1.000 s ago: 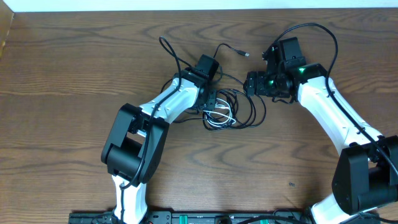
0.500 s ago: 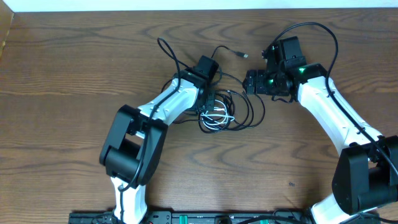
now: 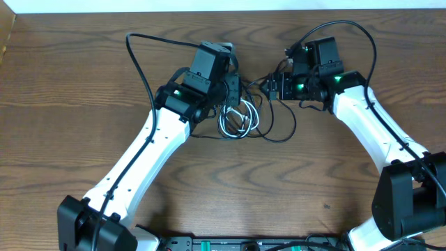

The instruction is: Untangle cables

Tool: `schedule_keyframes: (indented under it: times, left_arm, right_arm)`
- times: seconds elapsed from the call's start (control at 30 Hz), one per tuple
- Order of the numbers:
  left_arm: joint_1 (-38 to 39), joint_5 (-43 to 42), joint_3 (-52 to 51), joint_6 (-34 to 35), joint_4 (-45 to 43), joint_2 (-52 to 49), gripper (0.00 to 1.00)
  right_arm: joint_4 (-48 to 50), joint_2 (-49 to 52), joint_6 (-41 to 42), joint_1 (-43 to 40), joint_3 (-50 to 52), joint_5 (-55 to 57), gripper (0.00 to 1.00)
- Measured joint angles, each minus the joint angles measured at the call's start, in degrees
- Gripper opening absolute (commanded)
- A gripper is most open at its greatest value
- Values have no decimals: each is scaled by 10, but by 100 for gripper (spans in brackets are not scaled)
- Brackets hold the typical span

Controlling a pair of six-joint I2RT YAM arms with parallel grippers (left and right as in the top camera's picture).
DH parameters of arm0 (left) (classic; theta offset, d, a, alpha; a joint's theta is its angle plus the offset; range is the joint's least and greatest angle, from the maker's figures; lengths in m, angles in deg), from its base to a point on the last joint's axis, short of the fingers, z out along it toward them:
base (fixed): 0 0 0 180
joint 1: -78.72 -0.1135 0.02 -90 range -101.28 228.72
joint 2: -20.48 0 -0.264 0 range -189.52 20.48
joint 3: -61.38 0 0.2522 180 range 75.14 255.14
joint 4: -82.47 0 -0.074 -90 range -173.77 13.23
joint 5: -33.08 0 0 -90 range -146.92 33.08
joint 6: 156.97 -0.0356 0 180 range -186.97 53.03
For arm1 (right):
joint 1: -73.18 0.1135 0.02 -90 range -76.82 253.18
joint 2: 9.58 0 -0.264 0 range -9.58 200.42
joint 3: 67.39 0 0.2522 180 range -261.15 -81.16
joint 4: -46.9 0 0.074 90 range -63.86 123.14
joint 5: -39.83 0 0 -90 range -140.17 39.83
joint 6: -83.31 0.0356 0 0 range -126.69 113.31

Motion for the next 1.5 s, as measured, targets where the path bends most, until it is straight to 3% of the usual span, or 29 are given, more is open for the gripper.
schedule_keyframes:
  times: [0.37,0.83,1.17,1.5]
  left_arm:
    - [-54,-97,0,21,-73,31,8]
    - [-89,-164,16,92,-266,202,8]
    - [-89,-154,18,94,-220,192,8]
    - [-89,-98,19,74,-60,137,11]
  right_arm:
    - [3,0,-4,19,0,-21,90]
    - [71,0,-8,20,0,-66,89]
    - [88,0,-8,21,0,-111,86]
    - [92,41,31,73,0,-33,74]
